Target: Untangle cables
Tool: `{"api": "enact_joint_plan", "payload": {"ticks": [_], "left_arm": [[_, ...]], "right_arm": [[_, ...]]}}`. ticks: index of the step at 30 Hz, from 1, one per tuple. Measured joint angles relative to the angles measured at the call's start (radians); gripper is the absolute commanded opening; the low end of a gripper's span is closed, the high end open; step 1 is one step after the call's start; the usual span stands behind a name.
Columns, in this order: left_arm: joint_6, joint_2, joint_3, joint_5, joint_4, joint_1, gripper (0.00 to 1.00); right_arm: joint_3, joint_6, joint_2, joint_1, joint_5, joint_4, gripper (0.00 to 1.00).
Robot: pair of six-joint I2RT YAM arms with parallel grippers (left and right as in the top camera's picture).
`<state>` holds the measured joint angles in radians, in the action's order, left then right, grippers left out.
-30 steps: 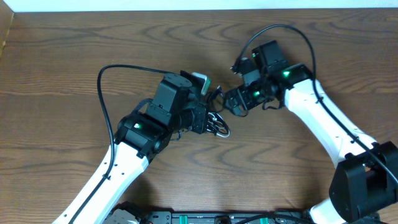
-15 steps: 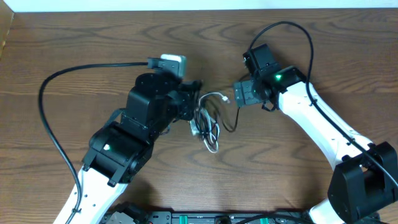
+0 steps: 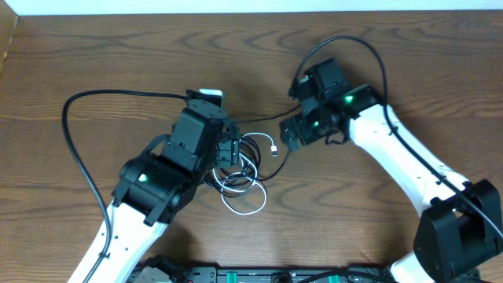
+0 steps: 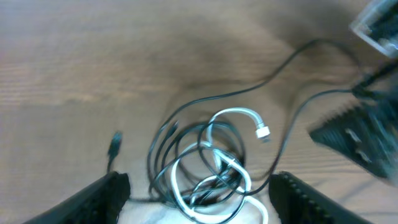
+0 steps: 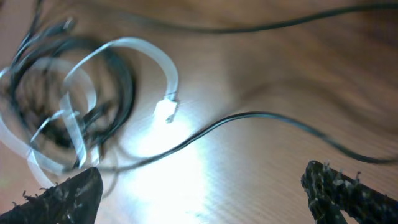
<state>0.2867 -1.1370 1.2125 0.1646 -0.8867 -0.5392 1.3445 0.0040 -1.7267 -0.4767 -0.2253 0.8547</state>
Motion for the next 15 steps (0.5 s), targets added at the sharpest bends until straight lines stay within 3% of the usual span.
{"api": "enact_joint_plan", "payload": {"ticks": [3,6,10,12,15], "left_arm": [[0.010,-0.027,0.000,0.033,-0.028,0.018,0.78],[0.040,-0.052,0.000,0.053,-0.043,0.051,0.77],[0.057,-0.066,0.000,0.056,-0.047,0.067,0.77],[0.063,-0.066,0.000,0.055,-0.046,0.087,0.78],[0.092,-0.066,0.000,0.051,-0.049,0.147,0.77]], "right_arm": [[-0.014,-0.130,0.000,-0.059,-0.051,0.039,0.89],[-0.031,-0.227,0.000,-0.121,-0.119,0.025,0.87],[-0.142,-0.262,0.006,-0.208,-0.142,-0.123,0.78],[-0.197,-0.271,0.006,-0.242,-0.132,-0.195,0.64],[-0.281,-0.271,0.006,-0.283,-0.102,-0.352,0.54]]}}
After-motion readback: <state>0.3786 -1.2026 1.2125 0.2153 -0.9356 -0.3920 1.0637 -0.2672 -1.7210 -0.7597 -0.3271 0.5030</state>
